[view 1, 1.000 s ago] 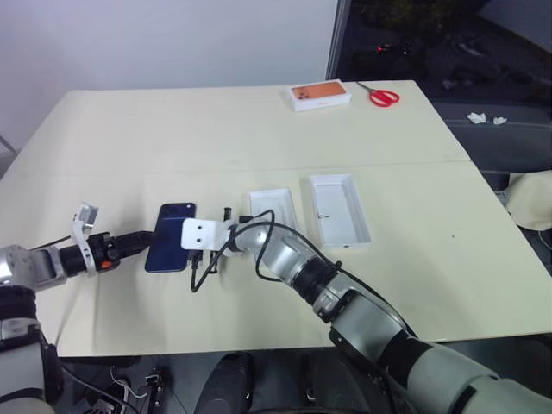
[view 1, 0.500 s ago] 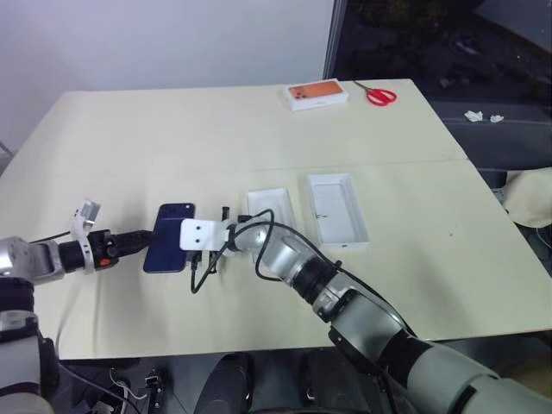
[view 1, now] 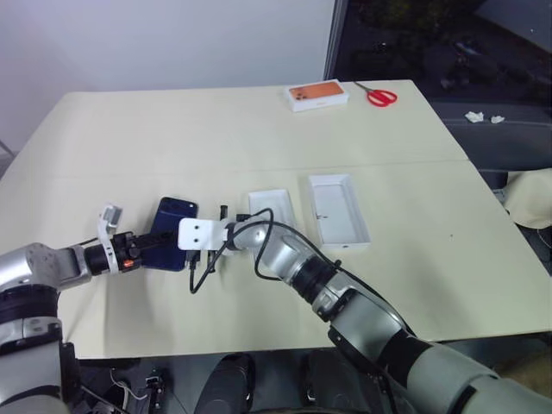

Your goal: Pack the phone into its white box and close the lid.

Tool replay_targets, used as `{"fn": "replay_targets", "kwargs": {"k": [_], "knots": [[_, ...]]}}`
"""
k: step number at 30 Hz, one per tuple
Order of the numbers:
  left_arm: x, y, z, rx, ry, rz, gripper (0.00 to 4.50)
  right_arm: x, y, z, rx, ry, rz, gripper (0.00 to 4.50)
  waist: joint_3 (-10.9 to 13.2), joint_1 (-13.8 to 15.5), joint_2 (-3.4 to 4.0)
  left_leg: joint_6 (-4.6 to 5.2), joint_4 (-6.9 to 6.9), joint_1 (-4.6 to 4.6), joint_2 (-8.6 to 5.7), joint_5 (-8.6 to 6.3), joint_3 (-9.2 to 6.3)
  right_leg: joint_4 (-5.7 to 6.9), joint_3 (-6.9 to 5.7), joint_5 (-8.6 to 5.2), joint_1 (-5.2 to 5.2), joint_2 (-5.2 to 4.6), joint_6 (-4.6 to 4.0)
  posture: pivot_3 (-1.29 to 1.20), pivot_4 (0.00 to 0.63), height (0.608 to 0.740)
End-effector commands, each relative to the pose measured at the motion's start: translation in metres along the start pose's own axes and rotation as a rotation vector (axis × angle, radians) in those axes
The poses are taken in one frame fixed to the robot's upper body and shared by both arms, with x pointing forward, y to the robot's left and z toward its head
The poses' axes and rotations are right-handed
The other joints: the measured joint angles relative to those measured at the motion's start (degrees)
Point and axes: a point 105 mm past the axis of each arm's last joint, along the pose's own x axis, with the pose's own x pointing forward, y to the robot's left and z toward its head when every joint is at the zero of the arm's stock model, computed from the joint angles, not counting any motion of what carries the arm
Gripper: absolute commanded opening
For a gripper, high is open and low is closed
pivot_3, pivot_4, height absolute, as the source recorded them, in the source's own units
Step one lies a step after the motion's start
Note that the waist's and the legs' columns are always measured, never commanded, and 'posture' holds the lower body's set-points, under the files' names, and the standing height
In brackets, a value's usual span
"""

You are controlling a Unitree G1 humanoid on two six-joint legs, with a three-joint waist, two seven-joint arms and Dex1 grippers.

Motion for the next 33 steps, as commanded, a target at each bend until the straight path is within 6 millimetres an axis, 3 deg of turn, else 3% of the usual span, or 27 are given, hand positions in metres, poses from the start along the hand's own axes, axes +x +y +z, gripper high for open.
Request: {"fn": "replay_targets", "kwargs": {"k": [1, 4, 7, 15, 17, 22, 28, 33], "knots": [[-0.004, 0.012, -0.011, -0.048, 0.018, 0.039, 2.87, 0.001, -0.008, 0.024, -0.048, -0.06, -0.015, 0.06, 0.0, -0.1, 0.0, -0.01, -0.02, 0.0, 0.01, 0.01, 0.01, 0.0, 0.01, 0.0, -0.02, 0.01, 0.0, 0.0, 0.15, 0.74], [-0.008, 0.019, -0.012, -0.064, -0.002, 0.055, 2.03, 0.001, -0.007, 0.021, -0.053, -0.054, -0.014, 0.0, 0.0, -0.1, -0.01, -0.04, -0.12, 0.0, 0.02, 0.02, 0.03, -0.03, 0.03, 0.0, -0.06, 0.01, 0.0, 0.0, 0.15, 0.74], [-0.009, 0.02, -0.014, -0.076, -0.01, 0.048, 0.54, 0.001, -0.006, 0.02, -0.058, -0.05, -0.012, 0.0, 0.0, -0.1, -0.06, -0.06, -0.21, 0.0, 0.02, 0.04, 0.07, -0.04, 0.06, 0.0, -0.11, 0.02, 0.0, 0.0, 0.15, 0.74], [-0.012, 0.025, -0.022, -0.135, -0.019, 0.033, 0.54, 0.0, -0.007, 0.02, -0.056, -0.051, -0.014, 0.0, 0.0, -0.5, -0.07, -0.16, -0.36, 0.13, 0.09, 0.09, 0.09, -0.06, 0.09, 0.0, -0.07, 0.07, 0.0, 0.0, 0.15, 0.74], [-0.012, 0.025, -0.022, -0.142, -0.021, 0.031, 0.05, 0.0, -0.007, 0.02, -0.057, -0.051, -0.013, 0.0, 0.0, -0.7, -0.07, -0.16, -0.38, 0.16, 0.09, 0.1, 0.1, -0.05, 0.1, 0.0, -0.06, 0.07, 0.0, 0.0, 0.15, 0.74], [-0.012, 0.024, -0.023, -0.164, -0.033, 0.015, 0.01, -0.002, -0.011, 0.021, -0.058, -0.056, -0.027, 0.0, 0.0, -1.0, -0.07, -0.18, -0.42, 0.21, 0.11, 0.11, 0.1, -0.05, 0.1, -0.01, -0.03, 0.07, -0.01, 0.0, 0.15, 0.74], [-0.015, 0.012, -0.015, -0.189, -0.122, -0.098, 0.01, -0.025, -0.041, 0.053, 0.189, -0.261, -0.068, 0.0, 0.0, -1.3, -0.06, -0.18, -0.44, 0.21, 0.13, 0.11, 0.1, -0.05, 0.1, -0.01, 0.0, 0.07, -0.01, 0.0, 0.15, 0.74], [-0.02, -0.005, -0.007, -0.247, -0.224, -0.256, 0.01, -0.07, -0.055, 0.091, 0.505, -0.551, 0.06, 0.0, 0.0, -0.9, -0.08, -0.17, -0.4, -0.03, 0.15, 0.1, 0.07, -0.08, 0.08, -0.01, 0.04, 0.06, -0.01, 0.0, 0.15, 0.74]]}}
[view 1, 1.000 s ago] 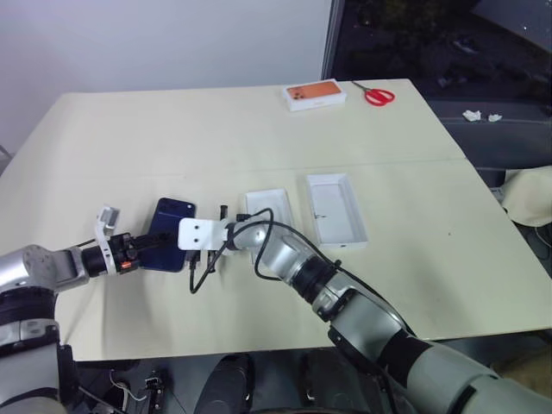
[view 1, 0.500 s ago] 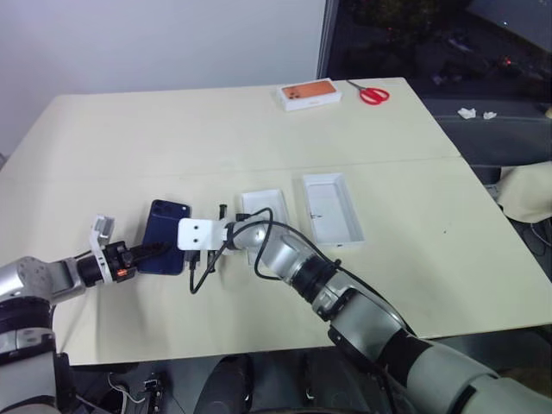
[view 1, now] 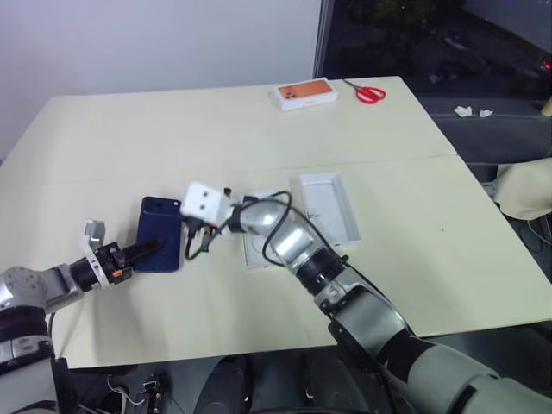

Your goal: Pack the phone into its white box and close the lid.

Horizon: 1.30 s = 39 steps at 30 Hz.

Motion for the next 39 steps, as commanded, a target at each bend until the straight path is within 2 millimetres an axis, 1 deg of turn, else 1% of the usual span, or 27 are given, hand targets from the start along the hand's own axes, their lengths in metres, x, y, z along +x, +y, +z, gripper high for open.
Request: {"fn": "replay_targets", "kwargs": {"k": [1, 3, 5, 8, 9, 11, 14, 16, 17, 22, 24, 27, 30, 37, 39], "knots": [[0.001, -0.011, -0.004, -0.053, -0.025, -0.103, 0.01, -0.014, 0.01, 0.043, 0.143, -0.183, 0.095, 0.0, 0.0, 0.3, -0.02, 0.0, 0.02, -0.05, 0.0, 0.0, -0.01, -0.01, 0.0, 0.0, -0.03, 0.0, 0.0, 0.0, 0.15, 0.74], [0.001, -0.017, -0.003, -0.077, -0.044, -0.148, 0.01, -0.029, 0.011, 0.046, 0.168, -0.202, 0.123, 0.0, 0.0, 0.6, -0.02, 0.01, 0.03, -0.08, 0.0, 0.0, -0.01, -0.02, 0.0, 0.0, -0.06, -0.02, 0.0, 0.0, 0.15, 0.74], [0.0, -0.024, -0.003, -0.114, -0.057, -0.197, 0.01, -0.044, 0.011, 0.041, 0.186, -0.195, 0.138, 0.0, 0.0, 1.1, -0.05, 0.01, 0.04, -0.09, -0.01, -0.01, -0.01, -0.03, 0.0, 0.0, -0.07, -0.02, 0.0, 0.0, 0.15, 0.74], [0.001, -0.025, -0.01, -0.146, -0.051, -0.22, 0.0, -0.069, 0.009, 0.033, 0.19, -0.174, 0.155, 0.82, 0.0, 1.2, -0.07, 0.01, 0.09, -0.16, -0.01, -0.01, -0.01, -0.02, -0.01, 0.0, -0.11, -0.02, 0.0, 0.0, 0.15, 0.74], [0.001, -0.025, -0.014, -0.15, -0.048, -0.224, 0.0, -0.077, 0.01, 0.024, 0.152, -0.134, 0.156, 1.2, 0.0, 1.2, -0.07, 0.01, 0.09, -0.18, -0.01, -0.01, -0.01, -0.02, -0.01, 0.0, -0.13, -0.03, 0.0, 0.0, 0.15, 0.74], [0.001, -0.027, -0.015, -0.158, -0.064, -0.244, 0.0, -0.089, 0.011, 0.006, 0.06, -0.039, 0.15, 2.29, 0.0, 1.2, -0.07, 0.02, 0.08, -0.24, -0.01, -0.01, 0.01, -0.05, 0.01, 0.0, -0.18, -0.04, 0.0, 0.0, 0.15, 0.74], [0.001, -0.03, -0.014, -0.144, -0.086, -0.252, 0.0, -0.108, 0.021, -0.026, -0.101, 0.133, 0.208, 3.81, 0.0, 1.2, -0.09, 0.01, 0.08, -0.28, 0.0, -0.01, 0.01, -0.06, -0.01, 0.0, -0.23, -0.03, 0.0, 0.0, 0.15, 0.74], [0.0, -0.033, -0.012, -0.136, -0.1, -0.26, 0.0, -0.12, 0.03, -0.042, -0.157, 0.214, 0.268, 3.81, 0.0, 1.1, -0.11, 0.01, 0.08, -0.28, 0.01, 0.0, 0.02, -0.03, 0.0, 0.0, -0.25, -0.02, 0.0, 0.0, 0.15, 0.74], [0.0, -0.034, -0.011, -0.133, -0.102, -0.262, 0.0, -0.124, 0.032, -0.047, -0.17, 0.233, 0.283, 3.81, 0.0, 1.1, -0.12, 0.01, 0.08, -0.28, 0.03, 0.0, 0.02, -0.03, -0.01, 0.0, -0.25, 0.01, 0.01, 0.0, 0.15, 0.74], [0.002, -0.041, -0.007, -0.109, -0.113, -0.27, 0.0, -0.13, 0.033, -0.075, -0.222, 0.33, 0.293, 3.81, 0.1, 1.3, -0.17, 0.0, 0.11, -0.28, 0.07, 0.01, 0.02, -0.04, -0.02, 0.0, -0.23, 0.02, 0.01, 0.0, 0.15, 0.74], [0.002, -0.042, -0.008, -0.097, -0.109, -0.264, 0.0, -0.131, 0.032, -0.084, -0.249, 0.356, 0.29, 3.81, 0.1, 1.3, -0.26, 0.0, 0.13, -0.28, 0.07, 0.01, 0.02, -0.05, -0.03, 0.0, -0.2, 0.02, 0.01, 0.0, 0.15, 0.74], [0.004, -0.043, -0.011, -0.09, -0.099, -0.261, 0.0, -0.131, 0.027, -0.088, -0.269, 0.376, 0.28, 3.81, 0.1, 1.5, -0.33, -0.01, 0.16, -0.29, 0.06, 0.01, 0.01, -0.06, -0.04, 0.0, -0.19, 0.02, 0.01, 0.0, 0.15, 0.74], [0.005, -0.043, -0.011, -0.088, -0.101, -0.262, 0.0, -0.136, 0.021, -0.096, -0.302, 0.419, 0.268, 3.81, 0.1, 1.6, -0.36, -0.01, 0.18, -0.3, 0.06, 0.01, 0.0, -0.06, -0.05, 0.0, -0.19, 0.01, 0.0, 0.0, 0.15, 0.74], [0.008, -0.045, -0.013, -0.085, -0.096, -0.266, 0.0, -0.143, 0.019, -0.096, -0.27, 0.424, 0.265, 3.81, 0.1, 1.5, -0.36, -0.02, 0.18, -0.3, 0.07, 0.01, -0.01, -0.06, -0.06, 0.0, -0.19, 0.02, 0.01, 0.0, 0.15, 0.74], [0.009, -0.044, -0.013, -0.086, -0.097, -0.264, 0.0, -0.144, 0.019, -0.097, -0.27, 0.427, 0.264, 3.28, 0.1, 1.6, -0.36, -0.02, 0.18, -0.3, 0.07, 0.01, -0.01, -0.06, -0.06, 0.0, -0.18, 0.01, 0.01, 0.0, 0.15, 0.74]]}}
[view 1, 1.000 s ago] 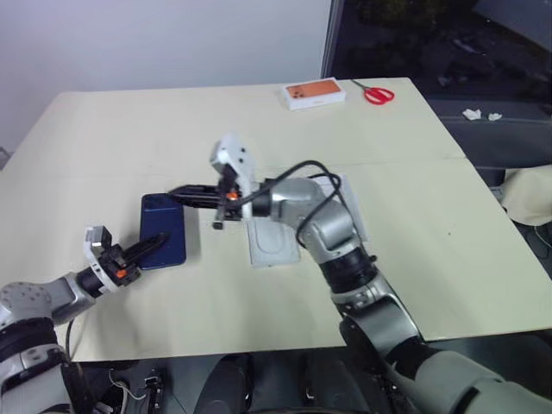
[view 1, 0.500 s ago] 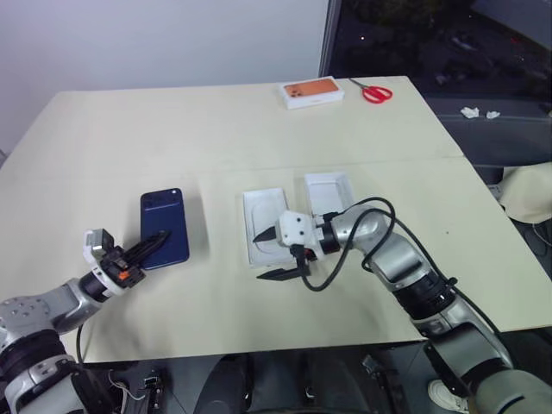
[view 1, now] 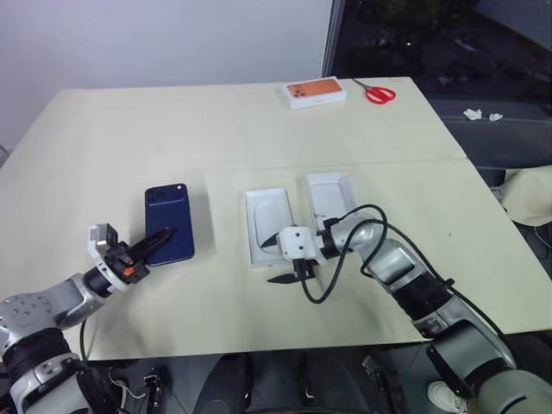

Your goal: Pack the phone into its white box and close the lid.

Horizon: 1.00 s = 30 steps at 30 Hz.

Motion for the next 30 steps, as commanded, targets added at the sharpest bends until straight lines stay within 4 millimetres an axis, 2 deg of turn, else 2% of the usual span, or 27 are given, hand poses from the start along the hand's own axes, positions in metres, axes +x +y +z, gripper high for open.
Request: {"fn": "replay_targets", "kwargs": {"k": [1, 4, 13, 20, 21, 22, 27, 30], "knots": [[0.001, -0.014, 0.005, 0.046, -0.018, -0.057, 0.0, -0.007, -0.003, 0.001, -0.007, 0.003, -0.014, 2.94, 0.0, 0.0, 0.0, 0.0, 0.0, 0.0, 0.0, 0.0, 0.0, 0.0, 0.0, 0.0, 0.0, 0.0, 0.0, 0.0, 0.15, 0.74], [0.002, -0.013, 0.004, 0.043, -0.016, -0.055, 0.0, -0.006, -0.002, -0.001, -0.008, 0.017, -0.014, 1.47, 0.0, 0.0, 0.0, 0.0, 0.01, 0.0, 0.0, 0.0, 0.0, 0.0, 0.0, 0.0, 0.0, 0.0, 0.0, 0.0, 0.15, 0.74], [0.002, -0.014, 0.004, 0.041, -0.015, -0.06, 0.0, -0.004, -0.004, 0.001, -0.013, 0.015, -0.023, 1.47, 0.0, 0.0, -0.04, -0.01, 0.01, 0.01, 0.0, 0.0, -0.01, 0.0, -0.01, 0.0, 0.01, 0.0, 0.0, 0.0, 0.15, 0.74], [0.004, -0.013, 0.005, 0.044, -0.016, -0.049, 0.0, 0.005, -0.003, 0.014, 0.023, -0.037, -0.023, 1.47, 0.0, -0.2, -0.04, -0.01, 0.0, 0.01, 0.0, 0.01, -0.01, 0.01, -0.01, 0.0, 0.0, 0.0, 0.0, 0.0, 0.15, 0.74], [0.004, -0.012, 0.005, 0.044, -0.017, -0.048, 0.0, 0.006, -0.003, 0.014, 0.023, -0.037, -0.023, 0.94, 0.0, -0.2, -0.04, -0.01, 0.0, 0.01, 0.0, 0.01, -0.01, 0.01, -0.01, 0.0, 0.0, 0.01, 0.0, 0.0, 0.15, 0.74], [0.004, -0.012, 0.005, 0.043, -0.016, -0.048, 0.0, 0.007, -0.003, 0.014, 0.021, -0.033, -0.023, 0.72, 0.0, -0.3, -0.05, -0.02, 0.0, 0.01, 0.0, 0.01, -0.01, 0.01, -0.01, 0.0, 0.0, 0.01, 0.0, 0.0, 0.15, 0.74], [0.005, -0.013, 0.004, 0.042, -0.012, -0.049, 0.0, 0.009, -0.007, 0.015, 0.019, -0.032, -0.046, 0.72, 0.0, -0.2, -0.06, -0.02, 0.0, 0.01, 0.0, 0.01, -0.01, 0.01, -0.01, 0.0, 0.0, 0.01, 0.0, 0.0, 0.15, 0.74], [0.004, -0.012, 0.005, 0.04, -0.014, -0.046, 0.0, 0.017, -0.012, 0.025, 0.012, -0.055, -0.077, 0.72, 0.0, -0.2, -0.06, -0.02, 0.0, 0.01, 0.01, 0.01, -0.01, 0.01, -0.01, 0.0, 0.0, 0.01, 0.0, 0.0, 0.15, 0.74]]}}
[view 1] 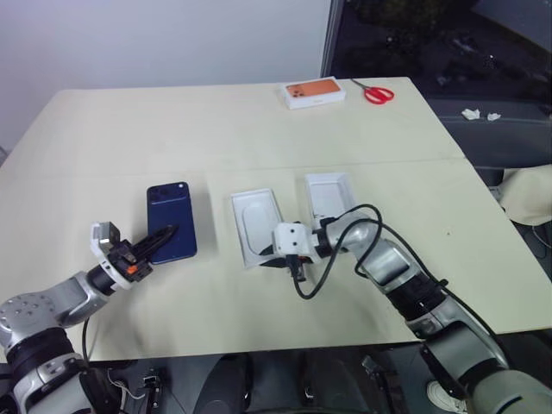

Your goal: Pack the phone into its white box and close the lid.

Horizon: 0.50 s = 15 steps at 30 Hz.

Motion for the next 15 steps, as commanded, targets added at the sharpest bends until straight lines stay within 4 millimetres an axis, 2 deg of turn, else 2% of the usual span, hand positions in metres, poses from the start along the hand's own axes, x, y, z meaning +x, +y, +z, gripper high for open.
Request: {"fn": "replay_targets", "kwargs": {"k": [1, 6, 9, 14, 15], "knots": [[0.001, -0.012, 0.005, 0.034, -0.006, -0.053, 0.0, 0.01, -0.008, 0.02, -0.036, -0.041, -0.045, 0.72, 0.0, -0.1, 0.0, 0.0, 0.0, 0.0, 0.0, 0.0, 0.0, 0.01, 0.0, 0.0, -0.01, 0.0, 0.0, 0.0, 0.15, 0.74], [0.001, -0.012, 0.007, 0.035, -0.02, -0.055, 0.0, 0.039, -0.025, 0.043, -0.023, -0.064, -0.147, 0.72, 0.0, -0.2, 0.0, -0.06, -0.02, 0.0, 0.01, 0.03, 0.0, 0.04, 0.01, 0.0, -0.06, 0.02, 0.0, 0.0, 0.15, 0.74], [0.002, -0.012, 0.007, 0.043, -0.021, -0.055, 0.0, 0.05, -0.035, 0.043, -0.008, -0.027, -0.189, 0.72, 0.0, -0.1, -0.02, -0.41, -0.03, -0.01, 0.01, 0.24, 0.0, 0.04, 0.01, 0.0, -0.09, 0.04, 0.0, 0.0, 0.15, 0.74], [0.002, -0.015, 0.008, 0.054, -0.023, -0.059, 0.0, 0.052, -0.042, 0.04, 0.044, -0.011, -0.207, 0.72, 0.0, 0.4, -0.11, -0.42, 0.02, -0.06, -0.07, 0.24, -0.01, 0.01, 0.0, 0.0, -0.04, -0.03, -0.01, 0.0, 0.15, 0.74], [0.002, -0.015, 0.009, 0.056, -0.025, -0.059, 0.0, 0.052, -0.041, 0.038, 0.061, -0.004, -0.196, 1.03, 0.0, 0.3, -0.11, -0.42, 0.02, -0.06, -0.08, 0.24, -0.01, 0.01, 0.0, 0.0, -0.05, -0.03, -0.01, 0.0, 0.15, 0.74]]}}
